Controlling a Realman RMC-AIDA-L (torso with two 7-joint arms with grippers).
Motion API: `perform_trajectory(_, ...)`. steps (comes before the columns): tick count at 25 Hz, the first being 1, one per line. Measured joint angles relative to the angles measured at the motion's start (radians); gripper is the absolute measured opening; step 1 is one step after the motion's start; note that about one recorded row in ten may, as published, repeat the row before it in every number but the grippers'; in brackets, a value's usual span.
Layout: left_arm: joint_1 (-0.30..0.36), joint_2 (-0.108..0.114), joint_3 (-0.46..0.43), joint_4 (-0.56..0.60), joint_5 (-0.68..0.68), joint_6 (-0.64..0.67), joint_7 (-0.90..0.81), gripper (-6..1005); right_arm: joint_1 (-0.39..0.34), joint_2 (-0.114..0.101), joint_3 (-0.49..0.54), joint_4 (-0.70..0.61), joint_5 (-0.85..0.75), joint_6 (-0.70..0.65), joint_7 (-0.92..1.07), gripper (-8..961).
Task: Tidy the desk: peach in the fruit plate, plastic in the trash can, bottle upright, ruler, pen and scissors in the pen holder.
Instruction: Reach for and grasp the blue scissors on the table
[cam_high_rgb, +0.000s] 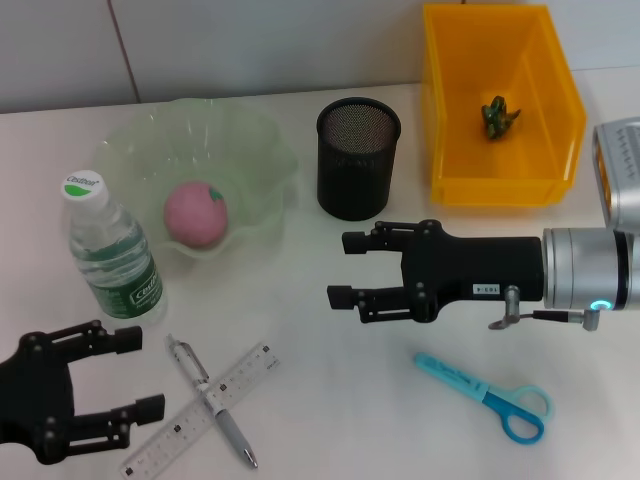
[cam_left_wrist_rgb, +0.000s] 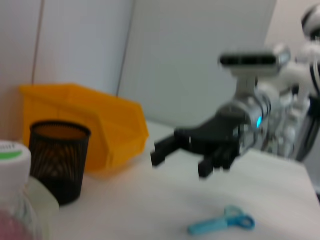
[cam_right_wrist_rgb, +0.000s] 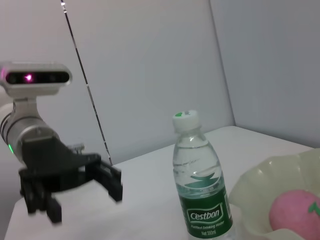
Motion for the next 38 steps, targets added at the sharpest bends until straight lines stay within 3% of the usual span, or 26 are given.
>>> perform_trajectory(6, -0.008, -0.001, 0.007, 0.012, 0.029, -0.012, 0.005, 788, 0.007, -0.004, -0.010, -0.099, -0.054, -0.006, 0.187, 768)
perform_trajectory(7, -0.026, -0.001, 0.065, 0.035, 0.083, -0.050, 0.032, 788, 0.008, -0.004, -0.012, -0.130, -0.074, -0.011, 0.234, 768)
perform_trajectory(10, -0.035, -0.002, 0.093, 0.035, 0.080, -0.058, 0.054, 787, 0.008, -0.004, -0.021, -0.203, -0.121, -0.029, 0.347, 768)
perform_trajectory(14, -0.056, -0.002, 0.099, 0.016, 0.078, -0.078, 0.093, 787, 0.016, -0.004, -0.080, -0.482, -0.300, -0.133, 0.714, 768)
perform_trajectory(15, -0.056, -0.002, 0.099, 0.016, 0.078, -0.078, 0.093, 787, 0.016, -0.004, -0.080, -0.482, -0.300, -0.133, 0.714, 768)
perform_trajectory(16, -0.066, -0.003, 0.099, -0.002, 0.078, -0.094, 0.118, 787, 0.025, -0.003, -0.117, -0.613, -0.379, -0.182, 0.869, 768)
perform_trajectory(17, -0.071, -0.004, 0.099, -0.011, 0.078, -0.098, 0.126, 786, 0.025, -0.003, -0.117, -0.613, -0.379, -0.182, 0.869, 768)
perform_trajectory(20, -0.087, -0.003, 0.098, -0.034, 0.079, -0.109, 0.136, 786, 0.074, -0.004, -0.157, -0.747, -0.491, -0.275, 1.056, 768)
perform_trajectory(21, -0.089, -0.003, 0.097, -0.037, 0.080, -0.113, 0.136, 786, 0.122, -0.004, -0.164, -0.788, -0.574, -0.351, 1.154, 768)
perform_trajectory(29, -0.096, -0.002, 0.091, -0.056, 0.064, -0.125, 0.149, 787, 0.235, -0.003, -0.243, -0.780, -0.761, -0.451, 1.297, 768)
perform_trajectory(38, -0.106, -0.001, 0.090, -0.062, 0.038, -0.128, 0.164, 786, 0.242, 0.004, -0.400, -0.801, -0.869, -0.423, 1.335, 768)
